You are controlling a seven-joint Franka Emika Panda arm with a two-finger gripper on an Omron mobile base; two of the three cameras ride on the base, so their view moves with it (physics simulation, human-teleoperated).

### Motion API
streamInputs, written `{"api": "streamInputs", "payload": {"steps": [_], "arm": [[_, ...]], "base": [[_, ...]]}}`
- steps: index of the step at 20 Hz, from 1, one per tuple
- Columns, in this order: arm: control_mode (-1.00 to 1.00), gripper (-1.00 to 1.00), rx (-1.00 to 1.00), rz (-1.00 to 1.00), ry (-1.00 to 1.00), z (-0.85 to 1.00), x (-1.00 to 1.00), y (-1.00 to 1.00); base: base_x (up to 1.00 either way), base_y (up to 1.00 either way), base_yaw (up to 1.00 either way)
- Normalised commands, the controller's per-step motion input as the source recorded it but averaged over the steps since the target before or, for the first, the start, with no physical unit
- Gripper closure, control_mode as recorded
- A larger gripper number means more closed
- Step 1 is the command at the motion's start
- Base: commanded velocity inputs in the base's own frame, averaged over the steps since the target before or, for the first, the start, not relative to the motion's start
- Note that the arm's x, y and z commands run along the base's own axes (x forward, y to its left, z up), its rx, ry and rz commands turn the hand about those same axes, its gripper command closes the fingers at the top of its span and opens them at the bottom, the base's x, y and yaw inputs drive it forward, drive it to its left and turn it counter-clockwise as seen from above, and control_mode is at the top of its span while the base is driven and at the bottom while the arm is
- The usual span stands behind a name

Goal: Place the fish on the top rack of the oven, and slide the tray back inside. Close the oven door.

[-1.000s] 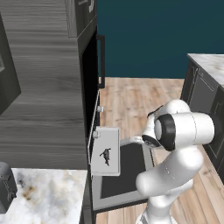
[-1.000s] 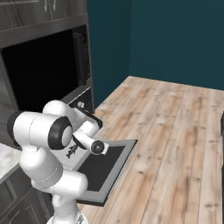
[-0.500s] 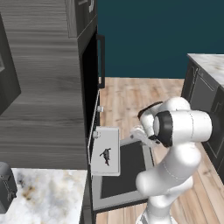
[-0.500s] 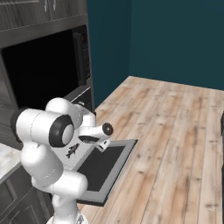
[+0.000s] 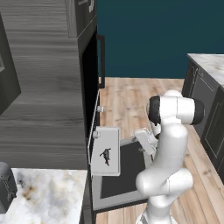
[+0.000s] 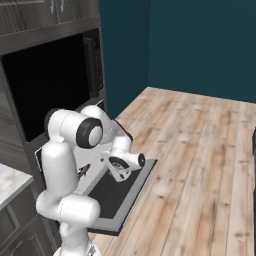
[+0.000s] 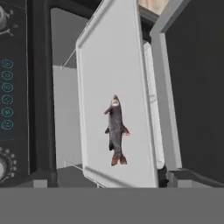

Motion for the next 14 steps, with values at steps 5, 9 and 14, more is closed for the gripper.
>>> {"api": "streamInputs", "payload": {"steps": [5,9,14], "arm": [[-1.0,-1.0,0.04,0.04,-0.03,-0.49,0.0,0.29],[-1.0,-1.0,0.0,0.03,-0.06,-0.2,0.0,0.48],[-1.0,-1.0,0.0,0.02,-0.01,-0.16,0.02,0.54]], "base": [[0.0,0.0,0.0],[0.0,0.0,0.0],[0.0,0.0,0.0]]}}
